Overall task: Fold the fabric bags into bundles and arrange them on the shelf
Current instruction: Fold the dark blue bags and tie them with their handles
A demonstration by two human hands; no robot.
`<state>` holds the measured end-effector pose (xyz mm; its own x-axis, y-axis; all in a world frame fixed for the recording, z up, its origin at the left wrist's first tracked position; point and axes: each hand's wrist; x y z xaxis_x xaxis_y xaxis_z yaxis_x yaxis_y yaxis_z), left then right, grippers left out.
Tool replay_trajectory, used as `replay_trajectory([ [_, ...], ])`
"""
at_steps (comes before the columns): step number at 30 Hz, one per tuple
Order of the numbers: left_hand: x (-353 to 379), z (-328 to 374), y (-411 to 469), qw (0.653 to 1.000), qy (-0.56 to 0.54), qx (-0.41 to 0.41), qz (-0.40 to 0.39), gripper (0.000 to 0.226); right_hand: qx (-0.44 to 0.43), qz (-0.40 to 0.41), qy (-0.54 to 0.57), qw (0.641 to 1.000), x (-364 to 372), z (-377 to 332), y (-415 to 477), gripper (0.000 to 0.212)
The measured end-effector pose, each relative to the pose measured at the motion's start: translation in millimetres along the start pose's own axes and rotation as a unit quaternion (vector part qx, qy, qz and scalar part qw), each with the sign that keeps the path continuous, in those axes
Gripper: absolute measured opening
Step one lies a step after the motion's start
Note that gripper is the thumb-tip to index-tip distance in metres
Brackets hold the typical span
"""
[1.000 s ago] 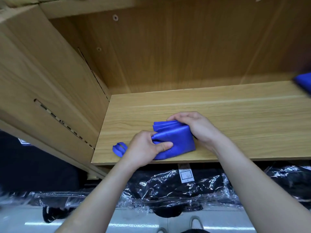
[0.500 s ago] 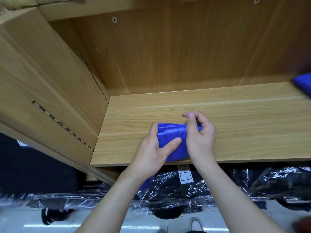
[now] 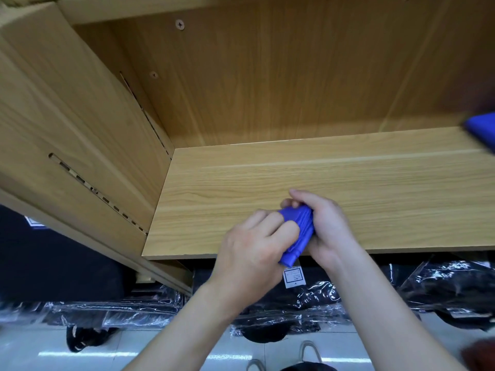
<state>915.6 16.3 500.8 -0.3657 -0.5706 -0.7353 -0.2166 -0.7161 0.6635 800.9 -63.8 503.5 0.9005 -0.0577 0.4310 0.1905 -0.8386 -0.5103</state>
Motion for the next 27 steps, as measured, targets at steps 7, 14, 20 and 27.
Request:
replay_trajectory([
  [7,-4.3,-3.4,-0.3,0.999,0.001,0.038,-0.026,0.032,-0.049,-0.057,-0.187,0.979,-15.4,-6.0,-15.5,0.027],
  [14,-24.7,4.6,11.1,0.879,-0.271,-0.351,-0.173,0.095,-0.212,-0.129,-0.205,0.947,-33.1,-15.5,-19.4,0.014],
  [20,-10.0,10.9,22.7,0.722,-0.458,-0.518,-0.009,0.035,-0.351,0.042,-0.228,0.907,-10.2,2.3,-31.8,0.034],
  [27,-7.6,23.8,14.6,0.787,-0.378,-0.487,-0.024,0.039,-0.307,0.127,-0.260,0.907,-3.9,14.5,-36.7,0.037],
])
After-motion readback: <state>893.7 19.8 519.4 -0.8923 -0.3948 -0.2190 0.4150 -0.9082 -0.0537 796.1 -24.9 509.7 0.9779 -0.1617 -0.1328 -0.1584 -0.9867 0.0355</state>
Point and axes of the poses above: each hand's wrist, its own y-axis towards the middle knuckle, its own x-axis out of the palm, z = x × y, and after that the axes turned 6 degrees about z, right-handed
